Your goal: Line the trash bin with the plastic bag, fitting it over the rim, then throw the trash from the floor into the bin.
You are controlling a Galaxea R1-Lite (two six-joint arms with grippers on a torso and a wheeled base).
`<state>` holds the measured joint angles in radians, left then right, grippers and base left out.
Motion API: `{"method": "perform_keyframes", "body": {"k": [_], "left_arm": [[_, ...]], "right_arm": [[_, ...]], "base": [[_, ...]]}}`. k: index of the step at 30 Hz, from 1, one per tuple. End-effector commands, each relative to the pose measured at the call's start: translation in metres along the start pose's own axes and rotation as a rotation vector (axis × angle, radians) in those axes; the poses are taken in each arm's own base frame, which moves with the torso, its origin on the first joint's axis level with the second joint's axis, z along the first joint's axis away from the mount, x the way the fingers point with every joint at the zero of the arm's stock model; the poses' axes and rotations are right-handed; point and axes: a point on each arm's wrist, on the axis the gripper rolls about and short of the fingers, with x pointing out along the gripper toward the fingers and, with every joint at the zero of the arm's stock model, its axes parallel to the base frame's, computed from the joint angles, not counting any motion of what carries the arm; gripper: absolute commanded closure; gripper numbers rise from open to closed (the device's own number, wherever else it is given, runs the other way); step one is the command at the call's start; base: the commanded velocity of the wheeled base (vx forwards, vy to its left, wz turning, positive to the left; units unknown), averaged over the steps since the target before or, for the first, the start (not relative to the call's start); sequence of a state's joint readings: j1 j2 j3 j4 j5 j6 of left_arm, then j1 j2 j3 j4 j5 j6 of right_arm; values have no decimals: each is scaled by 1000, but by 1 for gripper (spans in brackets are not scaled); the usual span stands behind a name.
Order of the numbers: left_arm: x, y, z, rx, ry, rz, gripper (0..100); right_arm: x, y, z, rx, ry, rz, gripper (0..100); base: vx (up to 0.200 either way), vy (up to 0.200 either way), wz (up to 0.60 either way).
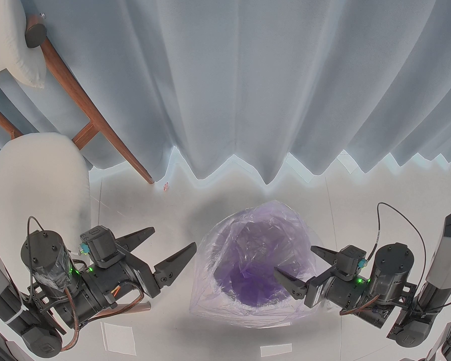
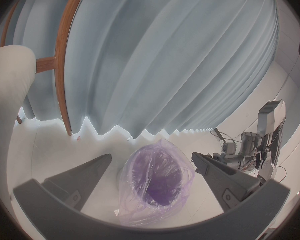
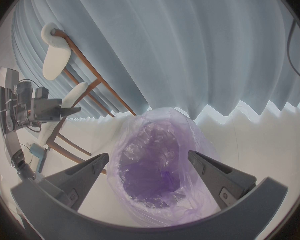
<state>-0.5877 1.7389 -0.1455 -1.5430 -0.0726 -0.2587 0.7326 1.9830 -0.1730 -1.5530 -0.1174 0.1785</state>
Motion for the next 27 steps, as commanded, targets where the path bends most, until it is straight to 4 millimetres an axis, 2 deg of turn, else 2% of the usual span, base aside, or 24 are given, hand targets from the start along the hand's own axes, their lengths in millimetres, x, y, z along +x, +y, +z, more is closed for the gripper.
{"method": "perform_keyframes", "body": {"k": [1,9,12,27], "left_arm": [[-2,0,-3,-1,13,-1,0],[-2,2,0,-7,0,18,0],[-4,9,-1,-2,5,54,0],[-6,9,-2,49,9,69,0]], "right_arm": [[-5,4,9,5,-49,19,0],[-4,3,7,4,-41,18,0],[-4,3,7,4,-41,18,0],[-4,4,8,0,-47,21,0]], "base": [[0,0,0],[0,0,0],[0,-200,0],[0,-200,0]]}}
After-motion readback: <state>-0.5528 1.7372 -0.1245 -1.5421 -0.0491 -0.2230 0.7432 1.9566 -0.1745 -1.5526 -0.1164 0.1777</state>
